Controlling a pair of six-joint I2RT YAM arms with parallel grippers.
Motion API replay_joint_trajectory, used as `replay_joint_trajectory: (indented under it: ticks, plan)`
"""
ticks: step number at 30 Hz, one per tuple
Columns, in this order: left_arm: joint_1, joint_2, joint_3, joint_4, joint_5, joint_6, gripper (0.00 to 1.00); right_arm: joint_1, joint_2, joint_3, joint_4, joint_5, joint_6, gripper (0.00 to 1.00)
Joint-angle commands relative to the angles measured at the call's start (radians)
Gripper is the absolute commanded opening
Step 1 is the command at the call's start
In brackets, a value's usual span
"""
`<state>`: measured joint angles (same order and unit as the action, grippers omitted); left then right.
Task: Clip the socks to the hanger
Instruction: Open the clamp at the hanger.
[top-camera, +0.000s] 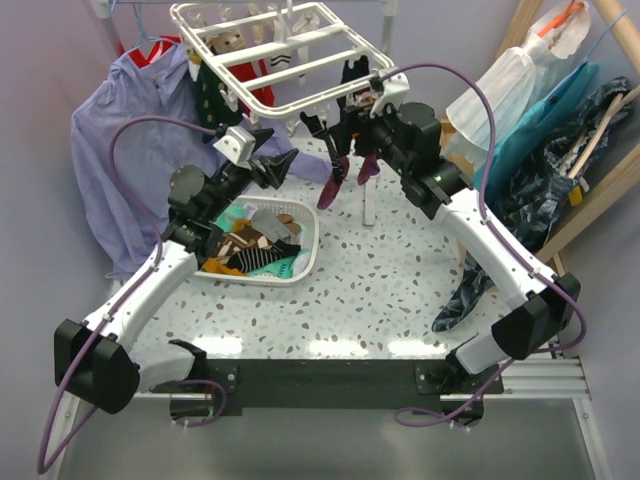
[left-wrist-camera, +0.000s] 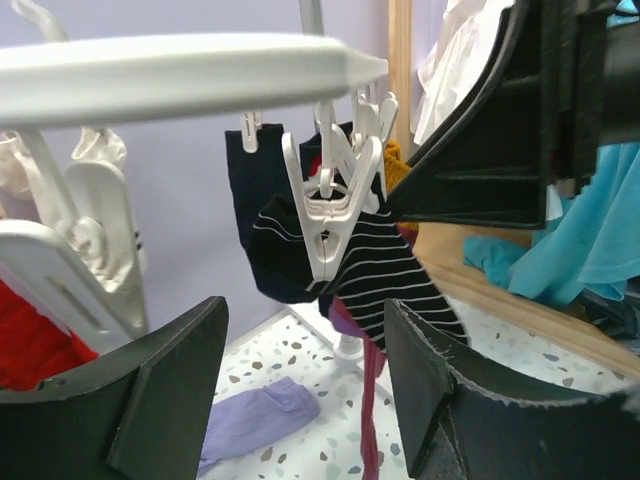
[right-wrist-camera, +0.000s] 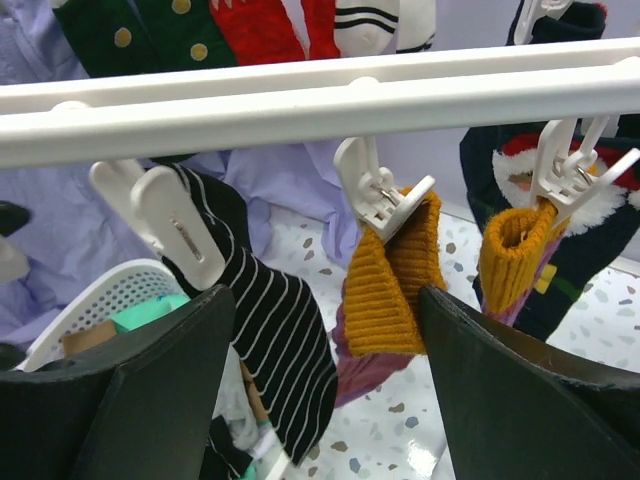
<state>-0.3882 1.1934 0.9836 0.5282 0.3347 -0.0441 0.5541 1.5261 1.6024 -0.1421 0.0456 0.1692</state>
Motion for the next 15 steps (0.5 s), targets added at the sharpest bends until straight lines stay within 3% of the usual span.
replay_joint_trajectory:
  ticks: [1, 7, 15]
  plan:
    - [0.005, 0.038, 0.047, 0.128, 0.047, -0.014, 0.67, 0.0, -0.081, -0.013, 0.027, -0.038, -0.031, 0.78]
    - [-0.003, 0.089, 0.082, 0.179, 0.058, -0.046, 0.61, -0.002, -0.135, -0.025, -0.016, -0.041, -0.066, 0.78]
    - [-0.034, 0.126, 0.124, 0.21, 0.07, -0.066, 0.47, 0.0, -0.19, -0.027, -0.024, -0.275, -0.065, 0.77]
